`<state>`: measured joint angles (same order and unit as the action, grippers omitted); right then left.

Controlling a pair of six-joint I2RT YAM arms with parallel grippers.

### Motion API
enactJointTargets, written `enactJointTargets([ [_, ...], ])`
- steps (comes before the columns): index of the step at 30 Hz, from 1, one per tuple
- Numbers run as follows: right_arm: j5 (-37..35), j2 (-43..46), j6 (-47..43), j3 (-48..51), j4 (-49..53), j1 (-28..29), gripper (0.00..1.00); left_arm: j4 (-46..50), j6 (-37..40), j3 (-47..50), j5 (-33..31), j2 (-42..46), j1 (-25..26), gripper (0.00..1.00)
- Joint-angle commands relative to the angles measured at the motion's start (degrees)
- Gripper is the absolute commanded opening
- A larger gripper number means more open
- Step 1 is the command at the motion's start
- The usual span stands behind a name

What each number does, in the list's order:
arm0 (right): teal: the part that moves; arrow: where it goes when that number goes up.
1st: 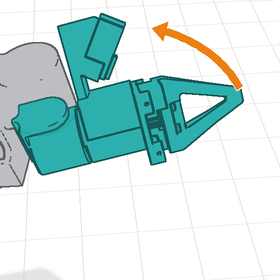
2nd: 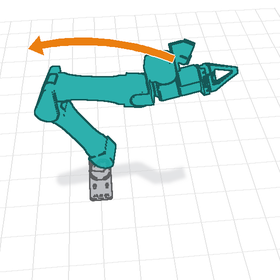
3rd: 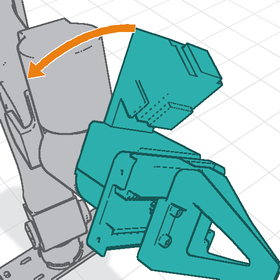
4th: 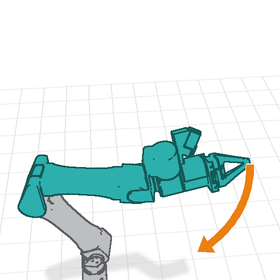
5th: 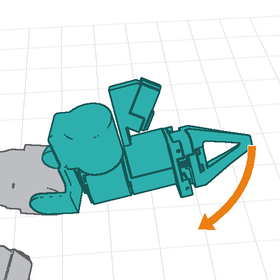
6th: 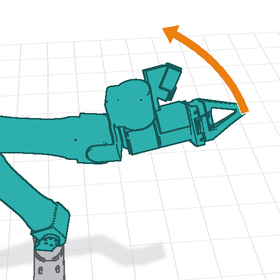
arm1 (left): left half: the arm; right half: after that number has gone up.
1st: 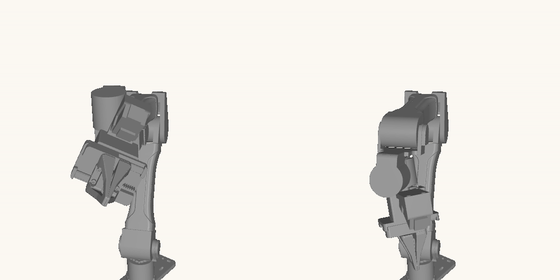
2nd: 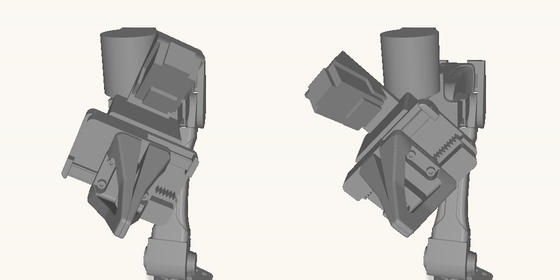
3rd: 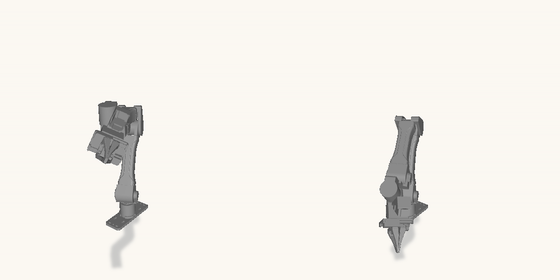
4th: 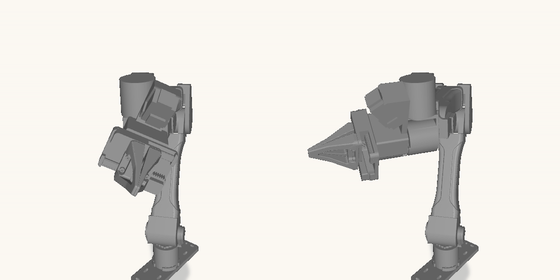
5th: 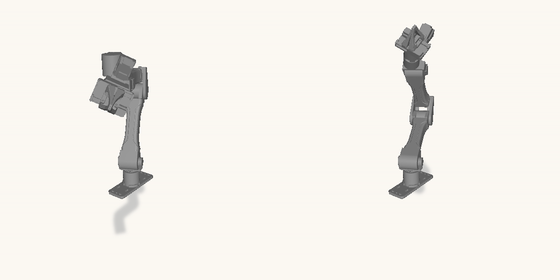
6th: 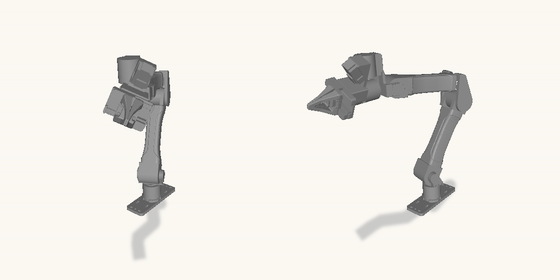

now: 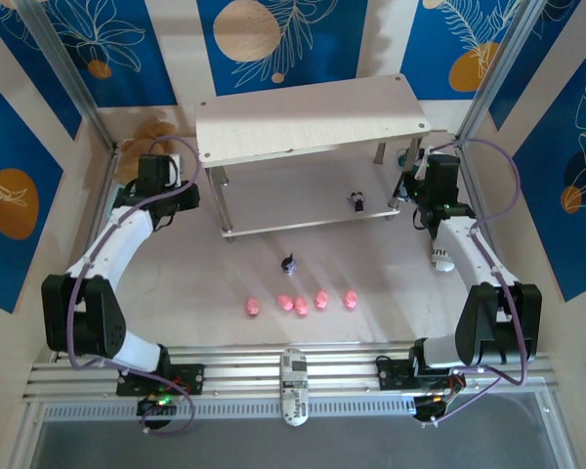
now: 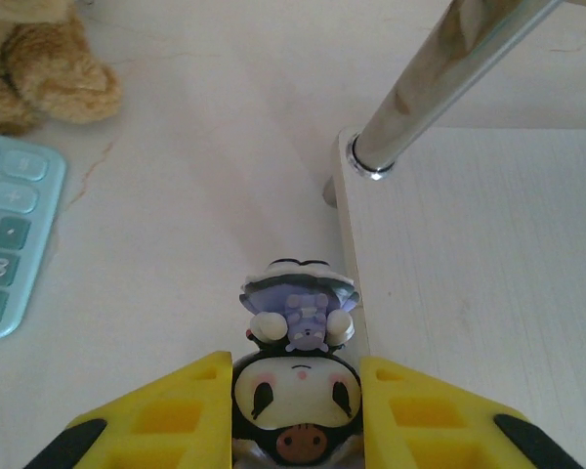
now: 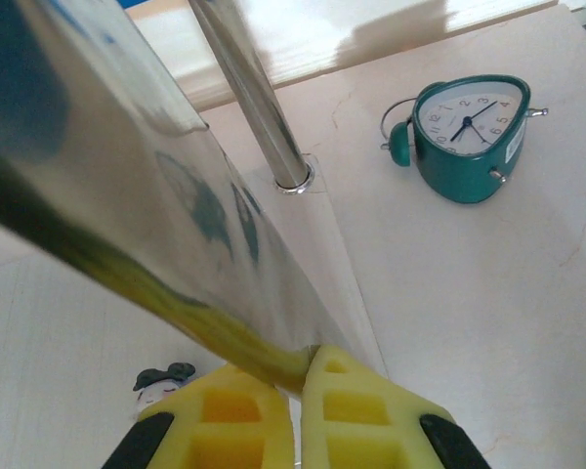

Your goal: Place and organize the plastic toys onto the shelf

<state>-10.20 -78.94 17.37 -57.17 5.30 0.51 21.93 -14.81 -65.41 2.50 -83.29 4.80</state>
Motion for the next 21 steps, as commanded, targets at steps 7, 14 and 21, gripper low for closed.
enactJointTargets([
  [7, 5.27, 2.33, 1.62, 0.55, -0.16, 4.69, 0.03, 7.26, 2.49, 2.63, -0.42, 10.06, -2.60, 0.17],
  [14, 4.90, 4.30, 2.29, 2.08, 0.30, 6.25, 0.03, 10.53, 1.27, 5.33, 0.97, 17.55, -2.61, 0.17],
  [21, 1.50, 7.64, 3.10, 2.80, 4.05, 6.06, 0.28, 16.83, 0.71, 5.03, 3.69, 24.92, -2.51, 0.17],
])
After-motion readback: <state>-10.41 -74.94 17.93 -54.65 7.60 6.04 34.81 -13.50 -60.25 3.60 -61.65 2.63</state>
